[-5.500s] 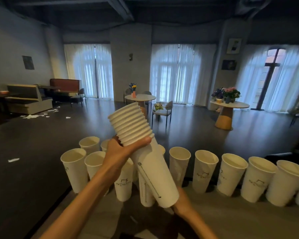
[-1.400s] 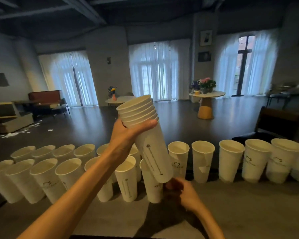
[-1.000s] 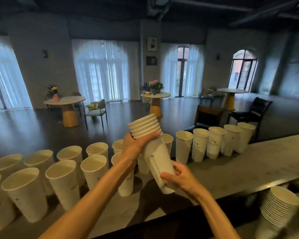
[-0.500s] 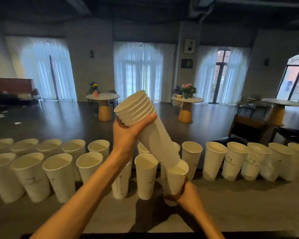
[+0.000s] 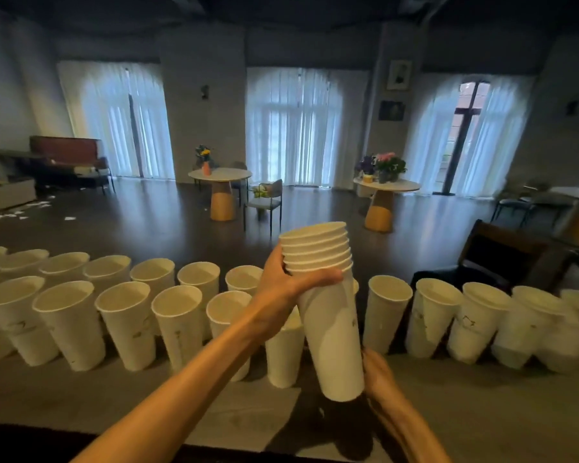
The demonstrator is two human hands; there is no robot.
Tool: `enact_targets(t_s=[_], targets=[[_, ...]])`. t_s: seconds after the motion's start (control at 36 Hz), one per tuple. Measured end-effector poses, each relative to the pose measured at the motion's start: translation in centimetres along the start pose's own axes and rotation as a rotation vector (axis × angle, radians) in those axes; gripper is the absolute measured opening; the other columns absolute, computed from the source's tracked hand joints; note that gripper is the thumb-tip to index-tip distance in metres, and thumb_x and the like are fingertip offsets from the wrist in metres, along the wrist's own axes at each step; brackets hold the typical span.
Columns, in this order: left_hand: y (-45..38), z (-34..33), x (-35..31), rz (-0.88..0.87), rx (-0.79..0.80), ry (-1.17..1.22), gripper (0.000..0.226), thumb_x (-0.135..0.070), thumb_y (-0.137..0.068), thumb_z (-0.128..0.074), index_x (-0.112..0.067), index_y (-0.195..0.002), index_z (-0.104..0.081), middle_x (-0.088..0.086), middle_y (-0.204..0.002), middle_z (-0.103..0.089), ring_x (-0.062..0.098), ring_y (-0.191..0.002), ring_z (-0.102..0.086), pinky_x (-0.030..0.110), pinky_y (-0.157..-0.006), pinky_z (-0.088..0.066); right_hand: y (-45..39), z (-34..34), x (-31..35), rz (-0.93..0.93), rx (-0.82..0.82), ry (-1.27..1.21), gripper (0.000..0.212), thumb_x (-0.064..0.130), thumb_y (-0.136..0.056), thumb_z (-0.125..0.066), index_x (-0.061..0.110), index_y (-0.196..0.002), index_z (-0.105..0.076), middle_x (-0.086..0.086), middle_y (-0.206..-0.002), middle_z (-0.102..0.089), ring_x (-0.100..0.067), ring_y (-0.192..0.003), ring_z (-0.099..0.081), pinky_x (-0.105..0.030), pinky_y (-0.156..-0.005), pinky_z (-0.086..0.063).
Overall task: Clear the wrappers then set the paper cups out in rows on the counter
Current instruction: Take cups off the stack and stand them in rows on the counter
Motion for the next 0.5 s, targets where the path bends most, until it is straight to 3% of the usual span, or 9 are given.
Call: enact_targets(t_s=[0.06,0.08,0.14,0.19,0.31,0.36,0.42,0.5], targets=[[-0.3,-3.1,1.2,0.037,0.031,0.023,0.086,-0.038,-0.042,-0.092,-0.032,-0.119,-0.056,-0.008,-0.11,-0.074,0.011,-0.104,-0.07,0.041,-0.095,-0.057,0.5,2.4,1.0,-0.096,0.097,-0.335,0.065,0.056,-0.082,-0.063,0.005,-0.123,-0.058,-0.021,-0.108,-0.071,-0.033,-0.098,-0.068,-0.048,-0.09,-0.053],[-0.4,-4.2,1.7,0.056,0.019,0.035,0.086,-0.036,-0.041,-0.092,-0.031,-0.119,-0.057,-0.005,-0.11,-0.074,0.013,-0.104,-0.071,0.042,-0.095,-0.057,0.6,3.5,1.1,-0.091,0.178,-0.44,0.072,0.058,-0.073,-0.073,0.01,-0.124,-0.057,-0.023,-0.111,-0.07,-0.037,-0.102,-0.068,-0.052,-0.092,-0.051],[-1.0,-5.6,2.6,0.087,-0.03,0.052,0.085,-0.037,-0.037,-0.092,-0.031,-0.115,-0.057,-0.004,-0.109,-0.073,0.015,-0.101,-0.071,0.045,-0.094,-0.058,1.2,4.6,1.7,-0.046,0.326,-0.372,0.099,0.065,-0.045,-0.088,0.012,-0.122,-0.055,-0.026,-0.11,-0.069,-0.038,-0.096,-0.069,-0.05,-0.084,-0.055],[-1.6,-6.5,3.0,0.099,-0.08,0.012,0.086,-0.042,-0.035,-0.091,-0.033,-0.113,-0.057,-0.005,-0.107,-0.072,0.013,-0.098,-0.07,0.045,-0.093,-0.059,1.2,5.4,1.8,0.012,0.38,-0.282,0.107,0.071,-0.036,-0.087,0.01,-0.119,-0.056,-0.024,-0.101,-0.072,-0.034,-0.084,-0.071,-0.042,-0.072,-0.059],[-2.0,-7.5,3.1,0.021,-0.063,-0.157,0.088,-0.049,-0.037,-0.089,-0.035,-0.116,-0.054,-0.01,-0.109,-0.069,0.003,-0.097,-0.067,0.03,-0.085,-0.059,0.6,6.7,1.4,0.078,0.239,-0.096,0.115,0.079,-0.031,-0.082,0.008,-0.118,-0.057,-0.015,-0.103,-0.073,-0.027,-0.09,-0.072,-0.033,-0.072,-0.058],[-1.9,-7.8,3.1,-0.019,-0.072,-0.213,0.088,-0.041,-0.043,-0.095,-0.035,-0.12,-0.052,-0.01,-0.111,-0.068,-0.002,-0.098,-0.066,0.024,-0.084,-0.057,0.5,6.9,1.6,0.099,0.175,-0.016,0.1,0.068,-0.03,-0.086,0.018,-0.112,-0.057,-0.008,-0.106,-0.07,-0.012,-0.088,-0.072,-0.022,-0.068,-0.056],[-1.9,-7.9,2.9,-0.064,-0.105,-0.264,0.085,-0.035,-0.047,-0.098,-0.036,-0.118,-0.05,-0.011,-0.111,-0.067,-0.005,-0.098,-0.065,0.019,-0.081,-0.054,0.0,6.8,1.5,0.128,0.163,0.078,0.077,0.046,-0.04,-0.092,0.032,-0.106,-0.053,0.008,-0.107,-0.066,-0.002,-0.093,-0.066,-0.017,-0.069,-0.053],[-2.1,-7.5,2.2,-0.093,-0.18,-0.275,0.096,-0.049,-0.039,-0.09,-0.034,-0.124,-0.049,-0.01,-0.114,-0.067,-0.003,-0.101,-0.066,0.021,-0.083,-0.055,-0.7,6.0,0.8,0.112,0.084,0.196,0.077,0.017,-0.058,-0.092,0.038,-0.114,-0.043,0.022,-0.109,-0.053,-0.004,-0.113,-0.051,-0.035,-0.097,-0.048]])
Point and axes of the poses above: each hand's wrist, its own y-axis away from the middle knuckle, its own z-axis out of the back of the hand, x = y × z, the point moved 1 cm from there along -y, towards the middle knuckle
